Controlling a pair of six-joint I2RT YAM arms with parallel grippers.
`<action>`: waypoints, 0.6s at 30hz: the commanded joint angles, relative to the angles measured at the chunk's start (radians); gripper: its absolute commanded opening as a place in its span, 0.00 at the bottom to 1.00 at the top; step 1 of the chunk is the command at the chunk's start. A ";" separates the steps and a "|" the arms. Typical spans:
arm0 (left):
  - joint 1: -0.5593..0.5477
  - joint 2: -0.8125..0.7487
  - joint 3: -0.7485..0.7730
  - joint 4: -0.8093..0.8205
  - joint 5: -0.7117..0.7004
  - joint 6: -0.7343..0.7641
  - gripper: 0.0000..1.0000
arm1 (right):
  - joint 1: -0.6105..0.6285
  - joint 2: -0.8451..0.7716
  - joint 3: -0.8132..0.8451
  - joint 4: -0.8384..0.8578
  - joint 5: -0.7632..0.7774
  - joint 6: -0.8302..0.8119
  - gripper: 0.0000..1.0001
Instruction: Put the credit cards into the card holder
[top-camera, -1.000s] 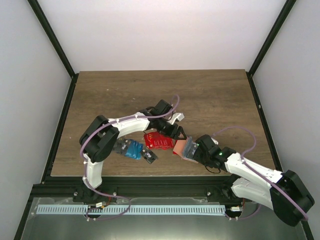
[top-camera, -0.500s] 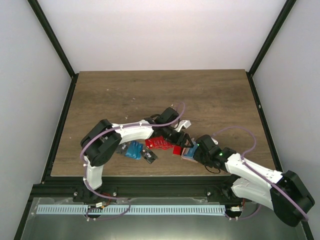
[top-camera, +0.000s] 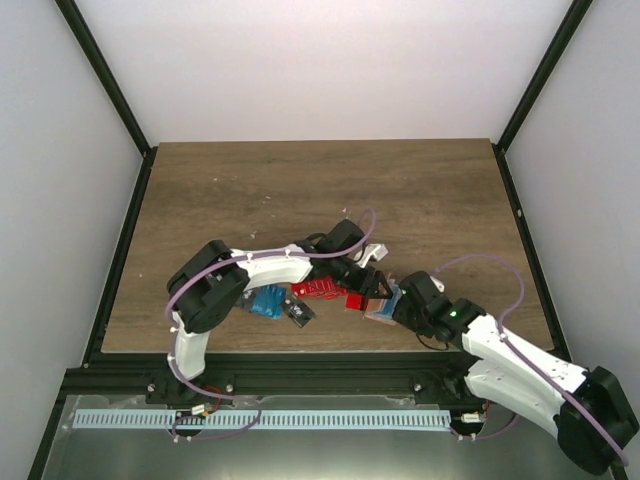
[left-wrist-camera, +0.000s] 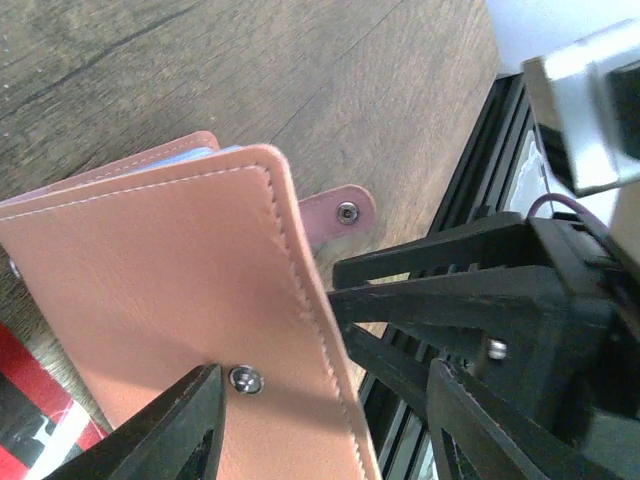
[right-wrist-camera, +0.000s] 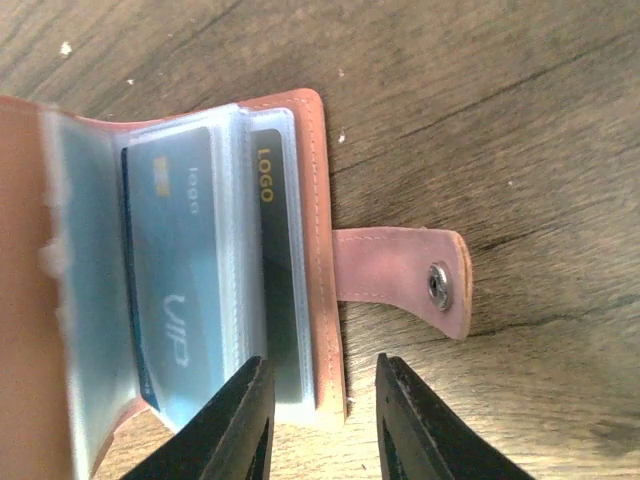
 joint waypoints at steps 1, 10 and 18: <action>-0.018 0.042 0.023 0.031 0.001 -0.015 0.56 | -0.006 -0.049 0.058 -0.081 0.054 0.019 0.33; -0.050 0.084 0.059 0.046 -0.008 -0.029 0.56 | -0.006 -0.099 0.108 -0.140 0.099 0.031 0.43; -0.060 0.116 0.055 0.042 -0.056 -0.029 0.17 | -0.006 -0.085 0.102 -0.148 0.128 0.066 0.42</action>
